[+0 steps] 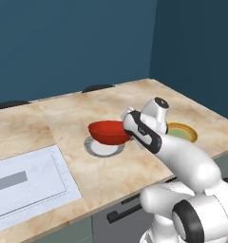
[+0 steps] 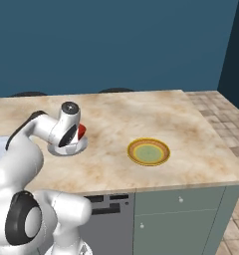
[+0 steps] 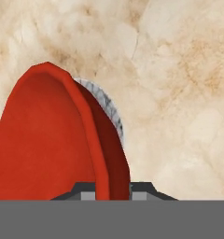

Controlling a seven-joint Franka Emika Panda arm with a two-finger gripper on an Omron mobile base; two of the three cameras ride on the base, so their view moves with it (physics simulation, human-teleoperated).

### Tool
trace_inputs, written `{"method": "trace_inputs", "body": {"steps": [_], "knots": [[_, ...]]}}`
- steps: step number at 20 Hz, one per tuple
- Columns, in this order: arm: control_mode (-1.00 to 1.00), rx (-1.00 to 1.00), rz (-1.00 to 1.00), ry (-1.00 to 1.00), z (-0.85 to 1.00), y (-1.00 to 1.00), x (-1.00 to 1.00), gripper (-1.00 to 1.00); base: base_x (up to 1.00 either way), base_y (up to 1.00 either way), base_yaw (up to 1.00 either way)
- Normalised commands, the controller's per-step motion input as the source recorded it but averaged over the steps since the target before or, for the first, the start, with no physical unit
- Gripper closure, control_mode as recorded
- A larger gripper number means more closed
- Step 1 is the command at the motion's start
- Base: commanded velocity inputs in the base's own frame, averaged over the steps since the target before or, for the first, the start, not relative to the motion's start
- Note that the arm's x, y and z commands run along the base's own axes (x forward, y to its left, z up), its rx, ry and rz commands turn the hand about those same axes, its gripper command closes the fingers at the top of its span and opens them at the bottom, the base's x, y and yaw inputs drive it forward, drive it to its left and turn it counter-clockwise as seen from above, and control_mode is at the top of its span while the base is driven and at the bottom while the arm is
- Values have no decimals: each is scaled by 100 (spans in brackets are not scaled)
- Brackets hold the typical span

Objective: Move the bowls from the cabinet to the plates on the dining table.

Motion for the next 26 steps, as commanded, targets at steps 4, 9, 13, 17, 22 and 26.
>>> {"method": "trace_inputs", "body": {"steps": [4, 9, 13, 17, 22, 26], "knots": [[-100, 0, 0, 0, -18, 9, 16, 100, 0, 0, 0], [-100, 0, 0, -1, -15, 9, 21, 100, 0, 0, 0], [-100, 0, 0, -1, -12, 11, 26, 100, 0, 0, 0], [-100, 0, 0, 0, -13, 8, 29, 100, 0, 0, 0], [-100, 0, 0, 0, -17, 2, 13, 100, 0, 0, 0], [-100, 0, 0, 0, -23, 0, 11, 100, 0, 0, 0]]}}
